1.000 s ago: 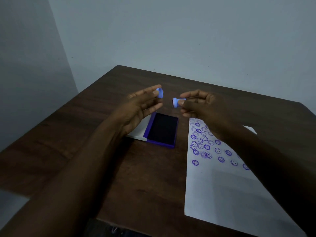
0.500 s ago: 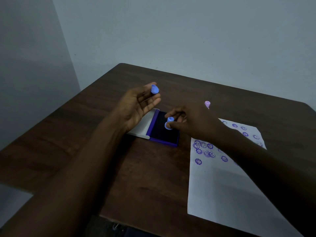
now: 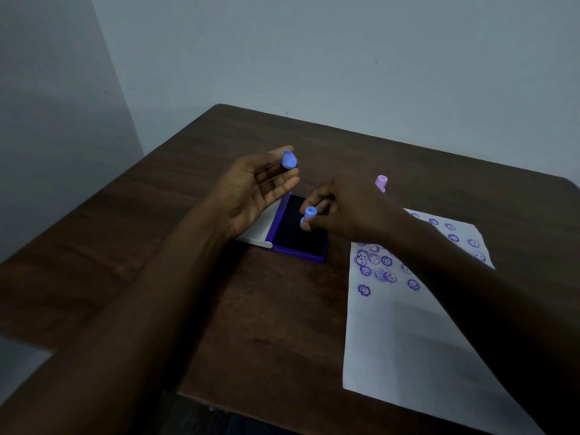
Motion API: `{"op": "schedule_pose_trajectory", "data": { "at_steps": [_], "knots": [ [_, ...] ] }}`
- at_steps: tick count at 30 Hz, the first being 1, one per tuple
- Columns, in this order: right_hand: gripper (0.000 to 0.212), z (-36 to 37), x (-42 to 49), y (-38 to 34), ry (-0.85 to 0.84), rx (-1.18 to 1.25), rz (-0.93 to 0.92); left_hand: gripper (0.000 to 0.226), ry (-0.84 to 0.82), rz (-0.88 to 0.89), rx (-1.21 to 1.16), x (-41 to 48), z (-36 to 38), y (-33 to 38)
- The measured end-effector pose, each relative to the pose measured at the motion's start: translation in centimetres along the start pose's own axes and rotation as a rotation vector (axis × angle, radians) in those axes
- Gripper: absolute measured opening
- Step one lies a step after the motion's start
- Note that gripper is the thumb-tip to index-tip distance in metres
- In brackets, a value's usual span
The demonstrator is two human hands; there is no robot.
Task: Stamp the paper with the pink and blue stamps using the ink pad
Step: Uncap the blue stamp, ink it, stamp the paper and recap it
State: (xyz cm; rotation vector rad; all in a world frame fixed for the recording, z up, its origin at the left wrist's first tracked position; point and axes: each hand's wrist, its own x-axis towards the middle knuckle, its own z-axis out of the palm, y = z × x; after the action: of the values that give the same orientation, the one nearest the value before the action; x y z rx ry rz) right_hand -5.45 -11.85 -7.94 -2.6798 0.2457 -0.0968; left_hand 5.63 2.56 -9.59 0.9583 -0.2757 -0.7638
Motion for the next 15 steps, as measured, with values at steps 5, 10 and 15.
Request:
{"op": "schedule_pose_trajectory", "data": {
  "at_steps": [5,10,15],
  "knots": [
    [0.022,0.1,-0.2,-0.1,0.007,0.014,0.025,0.02,-0.001,0.0,-0.011,-0.1,-0.2,0.1],
    [0.023,0.2,-0.3,0.1,0.019,0.024,0.036,0.019,0.005,0.015,-0.014,-0.2,-0.1,0.2],
    [0.034,-0.4,-3.2,1.2,0.326,0.378,0.103,0.019,0.001,0.006,-0.039,-0.5,-0.2,0.3]
  ]
}}
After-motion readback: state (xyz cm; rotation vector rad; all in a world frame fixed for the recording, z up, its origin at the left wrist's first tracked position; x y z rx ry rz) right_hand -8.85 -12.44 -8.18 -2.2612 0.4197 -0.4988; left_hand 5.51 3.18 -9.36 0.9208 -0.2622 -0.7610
